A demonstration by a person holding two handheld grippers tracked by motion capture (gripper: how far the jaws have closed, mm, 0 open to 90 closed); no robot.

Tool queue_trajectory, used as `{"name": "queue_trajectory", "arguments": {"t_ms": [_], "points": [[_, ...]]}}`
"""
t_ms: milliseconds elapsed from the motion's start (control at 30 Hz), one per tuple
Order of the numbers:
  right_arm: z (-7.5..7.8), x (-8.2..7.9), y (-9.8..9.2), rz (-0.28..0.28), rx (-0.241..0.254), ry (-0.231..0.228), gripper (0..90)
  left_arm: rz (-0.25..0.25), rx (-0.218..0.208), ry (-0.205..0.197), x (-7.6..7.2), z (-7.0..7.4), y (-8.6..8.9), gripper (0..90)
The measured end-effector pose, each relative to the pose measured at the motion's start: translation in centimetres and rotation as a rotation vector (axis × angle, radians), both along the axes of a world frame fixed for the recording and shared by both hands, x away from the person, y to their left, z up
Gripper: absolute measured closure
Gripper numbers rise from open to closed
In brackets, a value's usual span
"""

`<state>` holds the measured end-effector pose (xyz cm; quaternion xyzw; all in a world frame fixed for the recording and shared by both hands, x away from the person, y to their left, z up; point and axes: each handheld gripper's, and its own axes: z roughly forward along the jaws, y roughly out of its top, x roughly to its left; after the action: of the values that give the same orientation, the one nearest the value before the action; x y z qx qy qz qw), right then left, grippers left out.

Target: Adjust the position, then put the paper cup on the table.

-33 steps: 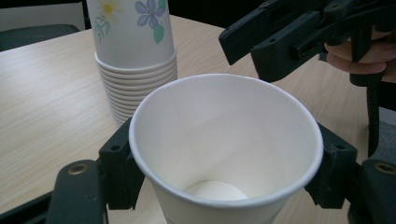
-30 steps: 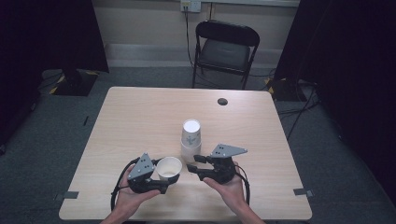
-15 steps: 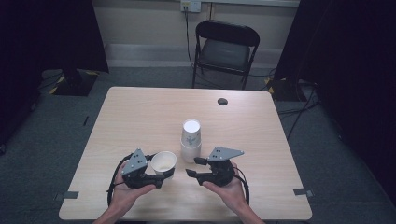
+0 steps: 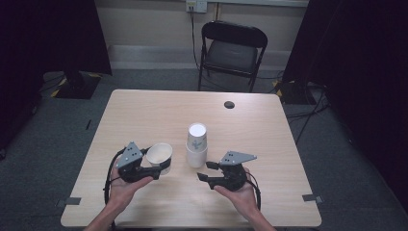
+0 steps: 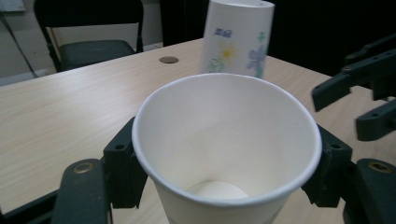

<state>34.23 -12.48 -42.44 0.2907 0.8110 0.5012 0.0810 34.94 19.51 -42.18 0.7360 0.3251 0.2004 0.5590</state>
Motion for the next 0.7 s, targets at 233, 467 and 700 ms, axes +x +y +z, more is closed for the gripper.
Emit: {"name": "queue_trajectory", "arguments": {"t_ms": [233, 467, 700], "points": [[0.1, 0.1, -0.2, -0.008, 0.0, 0.01, 45.2, 0.03, 0.028, 0.003, 2.6, 0.8, 0.7, 29.6], [-0.3, -0.1, -0.9, -0.024, -0.007, 0.022, 43.9, 0.085, 0.044, -0.005, 4.4, 0.6, 2.0, 29.7], [-0.7, -0.3, -1.5, -0.026, -0.006, 0.028, 43.7, 0.098, 0.083, -0.021, 5.7, -0.1, 1.5, 28.4]]}}
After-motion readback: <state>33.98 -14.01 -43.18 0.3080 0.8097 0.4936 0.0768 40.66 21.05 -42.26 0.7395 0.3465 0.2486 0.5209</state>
